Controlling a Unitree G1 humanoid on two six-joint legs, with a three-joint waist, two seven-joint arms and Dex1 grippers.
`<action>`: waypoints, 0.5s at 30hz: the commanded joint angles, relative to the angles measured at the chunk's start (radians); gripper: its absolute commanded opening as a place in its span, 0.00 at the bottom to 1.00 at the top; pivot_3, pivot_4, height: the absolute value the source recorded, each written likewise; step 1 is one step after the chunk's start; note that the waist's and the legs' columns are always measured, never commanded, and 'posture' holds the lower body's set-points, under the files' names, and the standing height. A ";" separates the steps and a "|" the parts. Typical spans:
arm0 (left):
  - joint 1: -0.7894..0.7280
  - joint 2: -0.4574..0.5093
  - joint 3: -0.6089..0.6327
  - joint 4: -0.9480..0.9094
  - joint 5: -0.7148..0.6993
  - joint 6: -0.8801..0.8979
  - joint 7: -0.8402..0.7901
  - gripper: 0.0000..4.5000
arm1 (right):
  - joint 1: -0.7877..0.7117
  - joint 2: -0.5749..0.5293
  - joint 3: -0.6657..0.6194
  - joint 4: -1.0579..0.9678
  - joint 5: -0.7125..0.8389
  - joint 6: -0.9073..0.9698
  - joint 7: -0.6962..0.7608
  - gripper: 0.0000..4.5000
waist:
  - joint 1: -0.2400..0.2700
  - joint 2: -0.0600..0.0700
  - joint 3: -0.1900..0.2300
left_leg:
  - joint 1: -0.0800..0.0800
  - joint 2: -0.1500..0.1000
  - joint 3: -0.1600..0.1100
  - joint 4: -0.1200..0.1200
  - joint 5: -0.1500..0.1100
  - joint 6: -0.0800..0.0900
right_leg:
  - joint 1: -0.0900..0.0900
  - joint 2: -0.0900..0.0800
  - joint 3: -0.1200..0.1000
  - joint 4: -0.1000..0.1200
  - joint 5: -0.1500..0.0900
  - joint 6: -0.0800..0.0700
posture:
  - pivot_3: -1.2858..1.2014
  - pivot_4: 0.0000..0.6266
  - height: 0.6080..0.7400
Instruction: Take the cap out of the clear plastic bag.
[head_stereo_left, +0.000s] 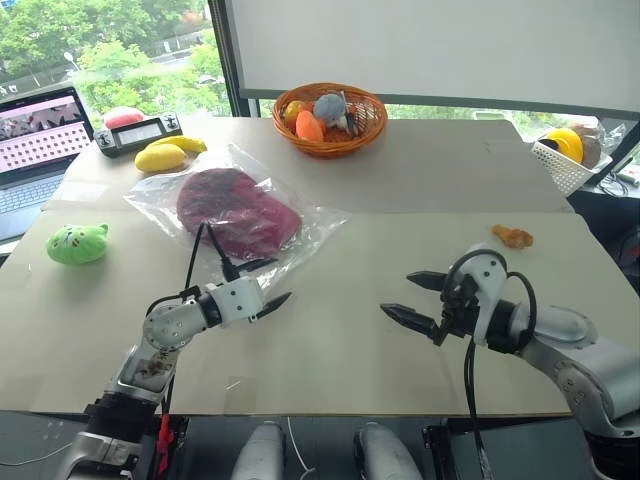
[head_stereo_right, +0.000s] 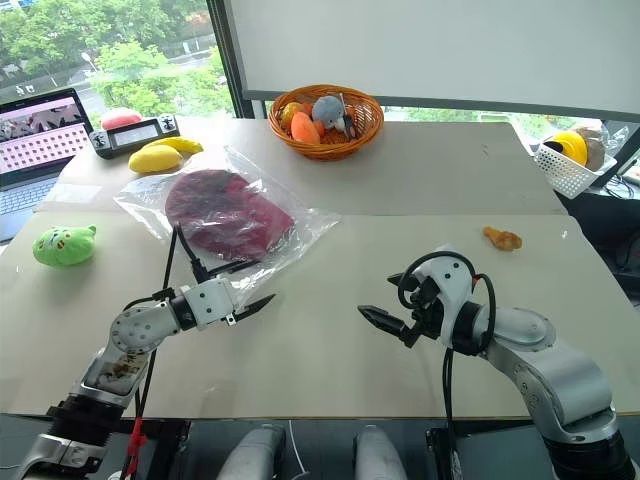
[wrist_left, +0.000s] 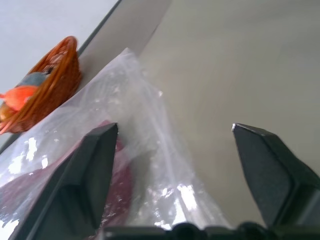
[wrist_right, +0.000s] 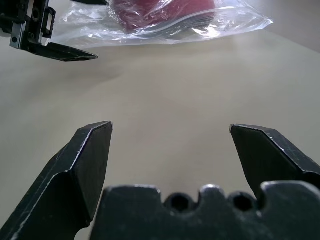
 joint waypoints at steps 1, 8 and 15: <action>-0.003 -0.009 -0.013 0.017 0.133 0.014 0.114 0.99 | -0.006 -0.005 -0.029 -0.033 0.013 -0.003 -0.002 1.00 | 0.000 0.000 0.000 | 0.000 0.000 0.000 0.000 0.000 0.000 | 0.000 0.000 0.000 0.000 0.000 0.000 | 0.52 0.24 0.94; -0.036 -0.023 -0.097 0.130 0.305 0.103 0.193 0.99 | 0.001 -0.011 -0.049 -0.045 0.028 0.008 -0.005 1.00 | 0.006 0.002 -0.002 | 0.002 0.000 0.000 0.000 0.000 0.000 | 0.002 0.000 0.000 0.000 0.000 0.001 | 0.52 0.24 0.94; -0.056 -0.035 -0.098 0.117 0.285 0.122 0.200 0.99 | -0.001 -0.014 -0.048 -0.045 0.030 0.009 -0.010 1.00 | 0.002 0.006 -0.005 | 0.005 0.000 0.000 0.002 0.000 0.000 | 0.005 0.000 0.000 0.001 0.000 0.002 | 0.52 0.24 0.94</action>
